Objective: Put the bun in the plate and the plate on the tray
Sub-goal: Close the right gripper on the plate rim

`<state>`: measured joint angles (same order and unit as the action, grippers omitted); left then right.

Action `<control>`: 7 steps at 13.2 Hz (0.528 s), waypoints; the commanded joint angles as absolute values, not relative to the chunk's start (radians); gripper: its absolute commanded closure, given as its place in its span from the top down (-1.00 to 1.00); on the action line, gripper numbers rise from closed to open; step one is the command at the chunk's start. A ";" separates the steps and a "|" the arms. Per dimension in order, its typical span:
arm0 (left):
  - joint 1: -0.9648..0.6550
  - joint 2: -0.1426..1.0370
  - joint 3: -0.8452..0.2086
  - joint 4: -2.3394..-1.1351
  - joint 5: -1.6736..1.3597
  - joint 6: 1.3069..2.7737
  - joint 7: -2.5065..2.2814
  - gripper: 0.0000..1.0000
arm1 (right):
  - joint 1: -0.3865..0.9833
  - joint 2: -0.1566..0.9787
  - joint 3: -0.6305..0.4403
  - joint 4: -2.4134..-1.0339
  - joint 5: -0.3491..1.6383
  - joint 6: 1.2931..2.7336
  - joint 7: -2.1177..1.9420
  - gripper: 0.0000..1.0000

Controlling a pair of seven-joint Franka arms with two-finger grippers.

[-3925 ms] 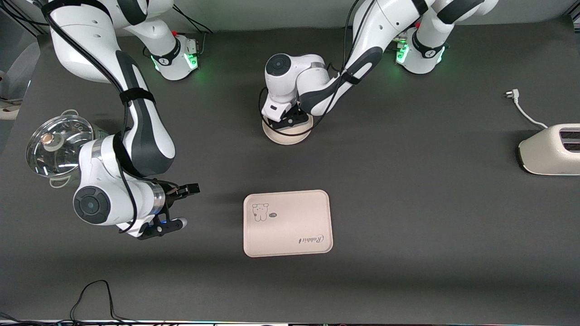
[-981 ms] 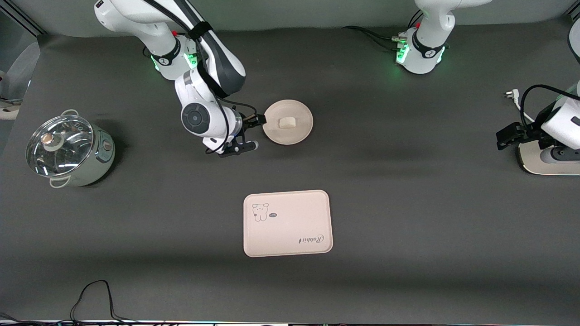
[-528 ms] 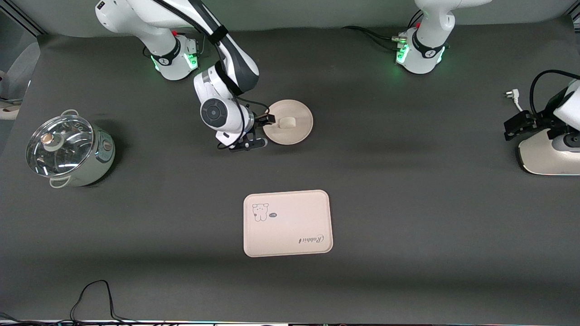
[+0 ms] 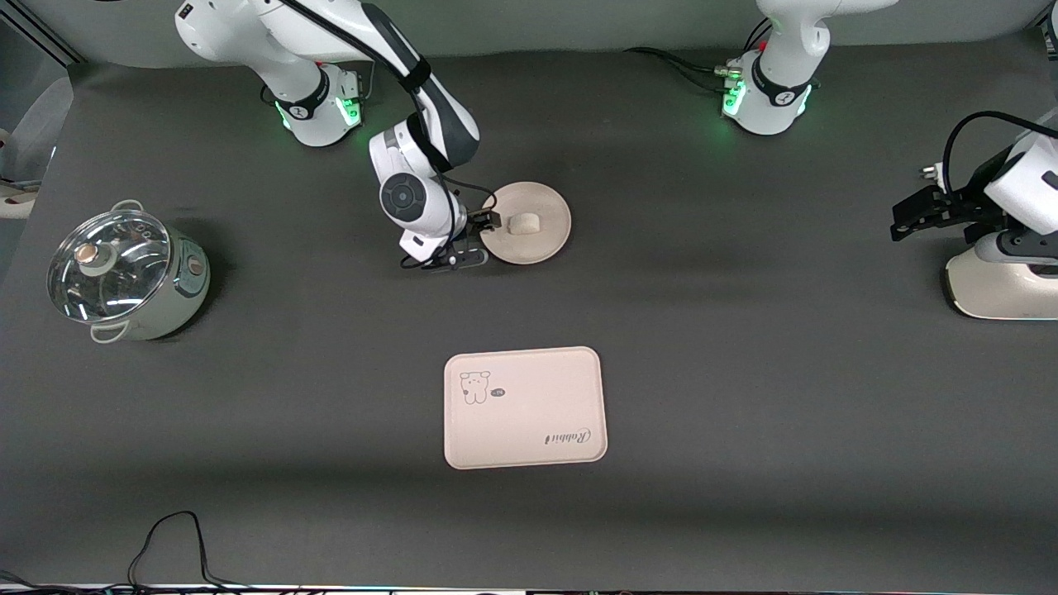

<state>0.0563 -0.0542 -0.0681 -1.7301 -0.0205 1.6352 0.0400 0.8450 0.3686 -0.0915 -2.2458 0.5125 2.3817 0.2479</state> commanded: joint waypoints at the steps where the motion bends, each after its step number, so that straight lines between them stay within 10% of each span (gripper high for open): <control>1: 0.048 -0.064 -0.061 -1.733 -0.014 1.612 0.045 1.00 | 0.894 0.361 -0.101 -2.286 0.567 2.414 0.270 0.99; 7: 0.046 -0.061 -0.063 -1.738 -0.006 1.614 0.040 1.00 | 0.928 0.364 -0.101 -2.307 0.613 2.445 0.276 0.25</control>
